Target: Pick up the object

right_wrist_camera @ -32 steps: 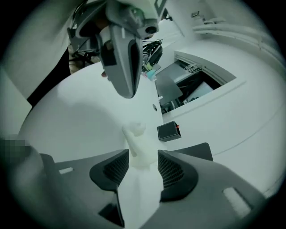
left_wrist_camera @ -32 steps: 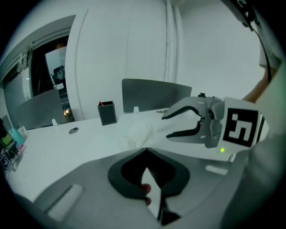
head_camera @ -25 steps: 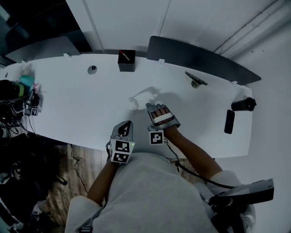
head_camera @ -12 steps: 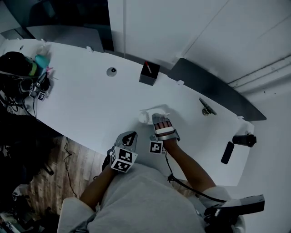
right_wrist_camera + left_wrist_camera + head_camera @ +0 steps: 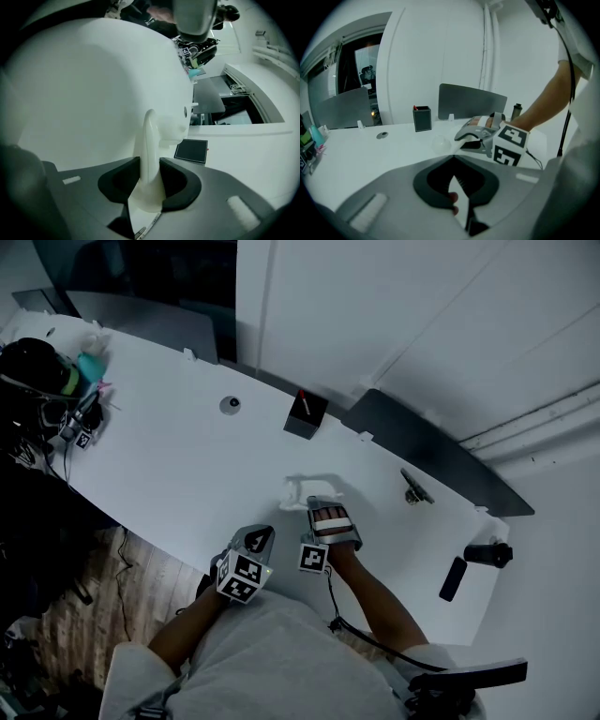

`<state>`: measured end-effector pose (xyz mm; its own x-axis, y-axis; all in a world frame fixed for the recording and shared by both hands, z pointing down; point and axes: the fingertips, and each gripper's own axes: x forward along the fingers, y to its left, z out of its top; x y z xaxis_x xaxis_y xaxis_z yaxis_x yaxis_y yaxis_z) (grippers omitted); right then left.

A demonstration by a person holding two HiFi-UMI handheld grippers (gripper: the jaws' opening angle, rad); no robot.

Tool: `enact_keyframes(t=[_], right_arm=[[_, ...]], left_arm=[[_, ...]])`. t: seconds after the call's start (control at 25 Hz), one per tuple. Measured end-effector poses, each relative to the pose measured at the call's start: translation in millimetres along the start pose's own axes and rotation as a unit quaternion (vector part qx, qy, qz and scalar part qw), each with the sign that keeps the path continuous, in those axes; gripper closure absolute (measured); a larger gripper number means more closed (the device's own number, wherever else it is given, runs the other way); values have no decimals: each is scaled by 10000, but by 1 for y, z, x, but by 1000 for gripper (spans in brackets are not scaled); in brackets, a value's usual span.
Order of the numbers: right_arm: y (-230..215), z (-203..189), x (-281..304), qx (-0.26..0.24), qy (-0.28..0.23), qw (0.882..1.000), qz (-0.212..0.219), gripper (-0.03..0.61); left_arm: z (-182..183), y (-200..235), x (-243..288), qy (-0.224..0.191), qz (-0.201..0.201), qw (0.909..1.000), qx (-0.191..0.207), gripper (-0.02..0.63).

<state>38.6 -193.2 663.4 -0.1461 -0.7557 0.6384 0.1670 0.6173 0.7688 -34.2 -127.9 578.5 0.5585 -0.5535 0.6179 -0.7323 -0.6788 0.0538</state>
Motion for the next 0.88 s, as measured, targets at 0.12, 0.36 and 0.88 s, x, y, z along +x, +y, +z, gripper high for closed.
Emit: enact_keyframes(t=[0.12,0.36,0.88], right_arm=[[-18,4,-12,104,-67,9997,-208,448],[-47,13,-55,2025,-798,9758,206,448],[-161,26,-230,5246,-4620,7053,1180,448]], left_arm=[[-3,5,-2,-47,-21,10000,-50,614],[24,13,-14,-726,-207,9971,-6,614],[135,5,-96,-2131,-2361,9473,389,612]])
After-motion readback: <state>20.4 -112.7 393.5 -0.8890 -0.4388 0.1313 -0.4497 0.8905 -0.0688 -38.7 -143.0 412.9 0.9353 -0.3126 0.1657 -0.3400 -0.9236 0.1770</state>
